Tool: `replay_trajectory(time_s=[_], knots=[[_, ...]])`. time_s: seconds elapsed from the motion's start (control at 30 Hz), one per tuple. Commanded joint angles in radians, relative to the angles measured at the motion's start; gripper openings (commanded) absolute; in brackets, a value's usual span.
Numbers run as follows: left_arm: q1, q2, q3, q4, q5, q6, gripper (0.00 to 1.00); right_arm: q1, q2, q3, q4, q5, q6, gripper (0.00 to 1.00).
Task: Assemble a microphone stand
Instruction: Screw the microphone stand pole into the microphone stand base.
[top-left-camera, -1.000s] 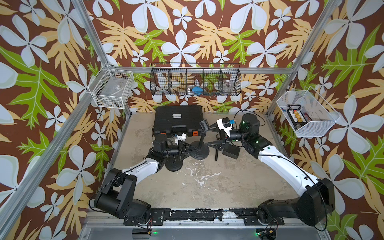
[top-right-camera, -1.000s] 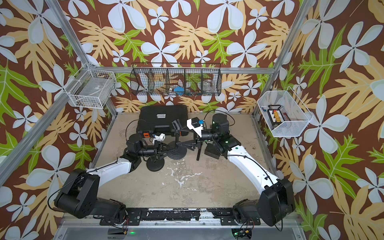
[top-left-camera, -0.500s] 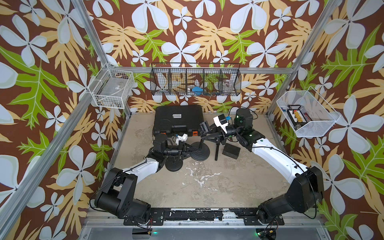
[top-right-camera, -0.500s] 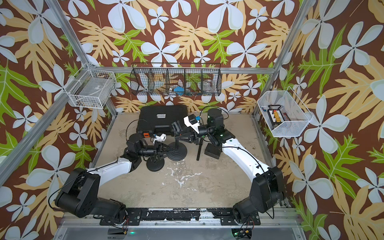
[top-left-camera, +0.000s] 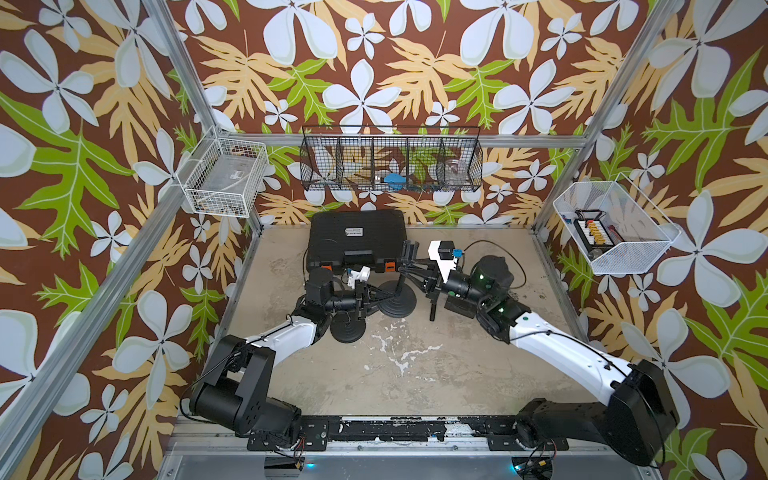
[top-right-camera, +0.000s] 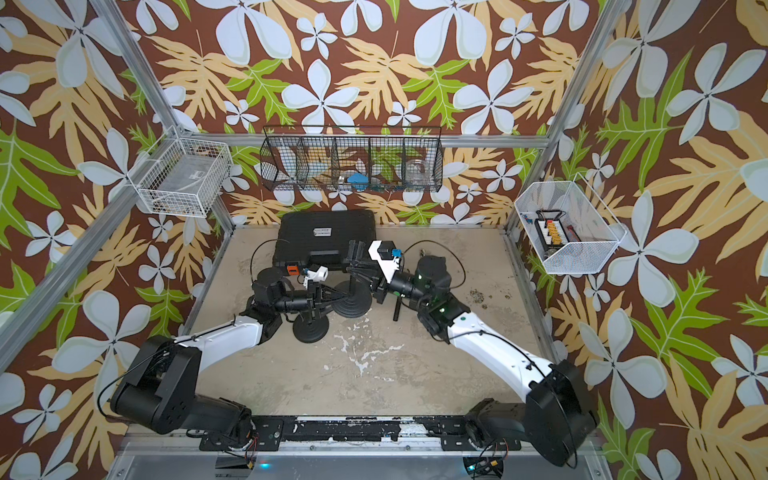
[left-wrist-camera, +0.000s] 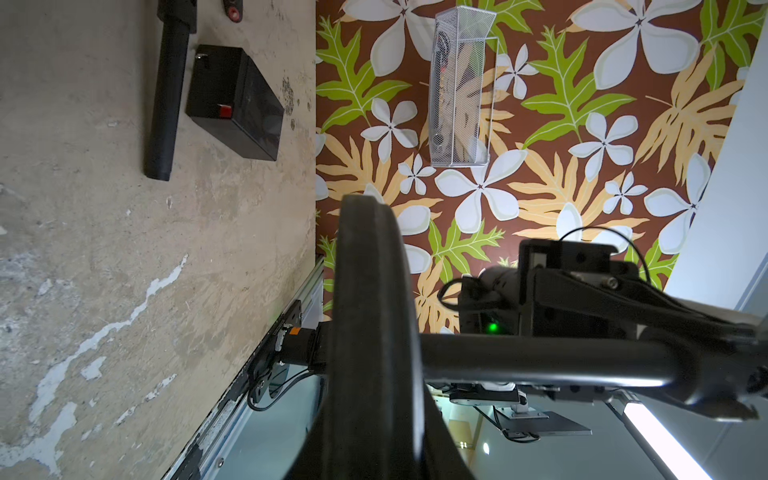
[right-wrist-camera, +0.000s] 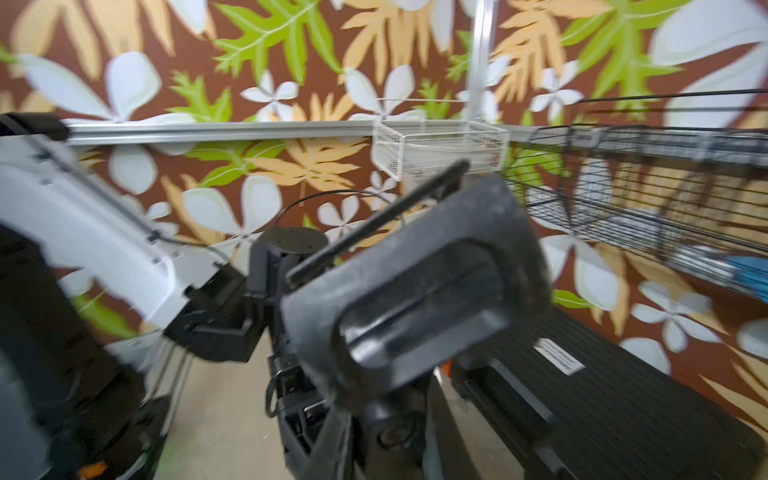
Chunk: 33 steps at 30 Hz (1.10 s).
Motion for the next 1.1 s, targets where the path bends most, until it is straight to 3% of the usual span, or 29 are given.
replay_trajectory(time_s=[0.0,0.07,0.13,0.2,0.23,0.33,0.4,0.47,0.53,0.63,0.83,1.07], knots=[[0.003,-0.025,0.009,0.139,-0.088,-0.038,0.00,0.144,-0.027,-0.033,-0.015,0.817,0.005,0.00],[0.005,-0.036,0.008,0.120,-0.109,-0.023,0.00,0.242,0.002,-0.005,-0.020,1.068,-0.048,0.00],[0.004,-0.045,0.008,0.096,-0.124,-0.011,0.00,0.301,0.045,0.028,-0.015,1.198,-0.092,0.00],[0.008,-0.047,0.006,0.091,-0.131,-0.011,0.00,0.317,0.068,0.057,-0.035,1.219,-0.098,0.00],[0.011,-0.047,0.008,0.088,-0.133,-0.012,0.00,0.317,0.067,0.065,-0.058,1.167,-0.091,0.08],[0.021,-0.041,0.017,0.077,-0.130,-0.005,0.00,0.297,0.029,0.070,-0.086,0.924,-0.110,0.55],[0.029,-0.034,0.029,0.056,-0.128,0.009,0.00,0.252,-0.007,0.068,-0.113,0.679,-0.128,0.75],[0.033,-0.024,0.038,0.051,-0.128,0.011,0.00,0.163,-0.035,0.070,-0.155,0.340,-0.123,0.84],[0.033,-0.006,0.048,0.051,-0.113,0.004,0.00,0.046,-0.043,0.065,-0.152,-0.007,-0.106,0.87],[0.034,0.014,0.057,0.068,-0.075,-0.016,0.00,-0.074,-0.022,0.074,-0.157,-0.331,-0.118,0.87],[0.034,0.032,0.075,0.028,0.005,-0.004,0.00,-0.237,0.056,0.123,-0.141,-0.645,-0.117,0.80],[0.034,0.019,0.107,-0.143,0.056,0.117,0.00,-0.344,0.181,0.223,-0.130,-0.854,-0.115,0.73]])
